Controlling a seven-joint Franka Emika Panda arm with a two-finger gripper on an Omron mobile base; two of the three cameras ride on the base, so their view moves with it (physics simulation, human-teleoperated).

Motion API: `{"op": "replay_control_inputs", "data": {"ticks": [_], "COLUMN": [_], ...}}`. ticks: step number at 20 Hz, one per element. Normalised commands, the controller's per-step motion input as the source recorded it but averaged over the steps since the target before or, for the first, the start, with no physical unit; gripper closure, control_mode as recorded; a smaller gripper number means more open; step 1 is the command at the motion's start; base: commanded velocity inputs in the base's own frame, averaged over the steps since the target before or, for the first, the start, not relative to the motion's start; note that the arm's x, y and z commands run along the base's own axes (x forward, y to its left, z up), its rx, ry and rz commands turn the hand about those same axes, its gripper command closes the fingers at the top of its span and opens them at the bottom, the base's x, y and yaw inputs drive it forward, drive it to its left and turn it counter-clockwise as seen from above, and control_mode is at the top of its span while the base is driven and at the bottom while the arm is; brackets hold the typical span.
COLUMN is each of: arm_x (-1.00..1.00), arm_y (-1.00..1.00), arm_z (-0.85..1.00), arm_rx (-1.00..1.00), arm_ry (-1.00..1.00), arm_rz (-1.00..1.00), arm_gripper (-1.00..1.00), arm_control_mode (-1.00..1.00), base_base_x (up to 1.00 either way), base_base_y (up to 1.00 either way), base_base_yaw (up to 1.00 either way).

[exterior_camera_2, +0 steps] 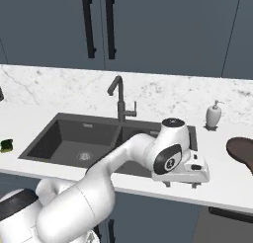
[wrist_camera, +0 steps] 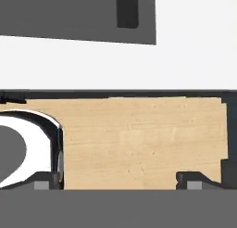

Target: Pick the pan and sponge and place them into the sink. Then turn on the water.

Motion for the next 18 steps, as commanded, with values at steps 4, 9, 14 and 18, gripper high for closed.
{"op": "replay_control_inputs", "data": {"ticks": [4,9,14,18], "arm_x": [0.24,0.48,0.40,0.24], "arm_y": [-1.00,-0.93,-0.87,-0.69], "arm_z": [-0.09,-0.02,0.00,-0.02], "arm_rx": [0.05,0.08,0.07,0.01], "arm_ry": [0.00,0.00,0.00,-0.05], "arm_rz": [0.00,0.03,0.04,0.00], "arm_gripper": [-1.00,-1.00,-1.00,-1.00], "arm_control_mode": [-1.00,-1.00,-1.00,-1.00], "base_base_x": [0.00,0.00,0.00,0.00], "base_base_y": [0.00,0.00,0.00,0.00], "base_base_yaw": [0.00,0.00,0.00,0.00]}}
